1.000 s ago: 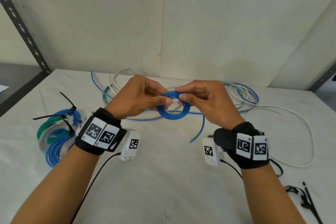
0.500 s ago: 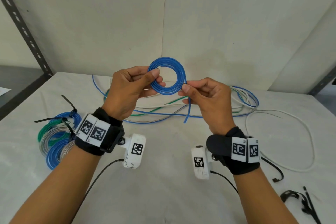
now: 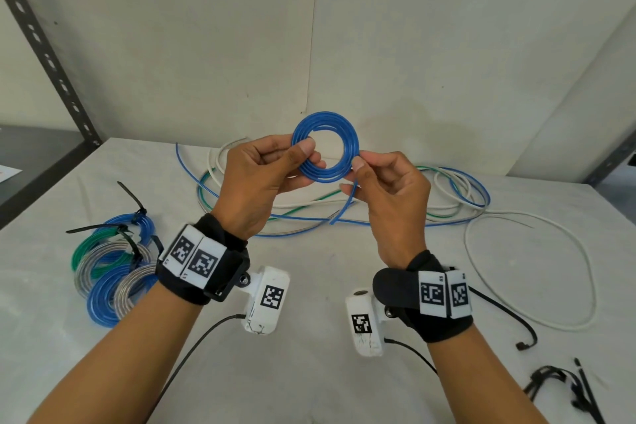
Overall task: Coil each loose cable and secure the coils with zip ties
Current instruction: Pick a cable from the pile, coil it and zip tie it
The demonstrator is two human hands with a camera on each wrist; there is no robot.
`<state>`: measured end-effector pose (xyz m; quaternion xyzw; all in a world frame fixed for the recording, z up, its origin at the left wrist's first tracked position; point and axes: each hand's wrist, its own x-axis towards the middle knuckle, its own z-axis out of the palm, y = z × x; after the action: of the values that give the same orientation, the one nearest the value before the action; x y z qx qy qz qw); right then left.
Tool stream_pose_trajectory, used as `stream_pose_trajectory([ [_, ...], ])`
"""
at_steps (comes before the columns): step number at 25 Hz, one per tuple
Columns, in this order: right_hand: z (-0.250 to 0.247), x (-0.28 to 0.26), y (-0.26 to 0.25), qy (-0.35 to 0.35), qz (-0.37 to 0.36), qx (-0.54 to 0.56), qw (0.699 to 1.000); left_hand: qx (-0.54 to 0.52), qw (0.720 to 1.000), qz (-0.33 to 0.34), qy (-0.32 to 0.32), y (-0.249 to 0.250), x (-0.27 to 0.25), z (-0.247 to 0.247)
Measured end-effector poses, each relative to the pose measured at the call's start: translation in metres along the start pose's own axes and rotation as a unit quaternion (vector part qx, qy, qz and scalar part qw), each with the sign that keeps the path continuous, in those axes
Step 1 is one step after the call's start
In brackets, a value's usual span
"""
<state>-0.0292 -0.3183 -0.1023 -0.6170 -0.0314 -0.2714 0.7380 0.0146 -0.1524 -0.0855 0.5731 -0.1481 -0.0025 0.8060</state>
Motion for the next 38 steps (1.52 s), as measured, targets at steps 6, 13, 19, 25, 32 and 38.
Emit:
stream_pose_trajectory([
  [6, 0.001, -0.001, -0.005, -0.005, 0.078, 0.104, 0.992, -0.021, 0.999, -0.016, -0.018, -0.003, -0.002, 0.002],
  [13, -0.001, 0.002, -0.006, -0.007, 0.087, 0.111, 0.99, -0.006, 0.997, -0.041, -0.06, 0.004, -0.001, -0.003],
  [19, -0.024, 0.013, -0.02, -0.147, -0.04, -0.159, 0.976, 0.221, 0.964, -0.006, -0.149, 0.019, 0.001, -0.021],
  [25, -0.03, 0.013, -0.027, -0.206, -0.048, -0.218, 0.953, 0.29, 0.943, 0.005, -0.164, 0.02, -0.001, -0.022],
  [32, -0.028, 0.015, -0.032, -0.126, -0.052, -0.167, 0.976, 0.2, 0.974, 0.029, -0.103, 0.022, 0.0, -0.024],
  [38, -0.025, 0.015, -0.033, -0.097, -0.065, -0.161, 0.98, 0.117, 0.99, 0.009, -0.079, 0.019, 0.002, -0.02],
])
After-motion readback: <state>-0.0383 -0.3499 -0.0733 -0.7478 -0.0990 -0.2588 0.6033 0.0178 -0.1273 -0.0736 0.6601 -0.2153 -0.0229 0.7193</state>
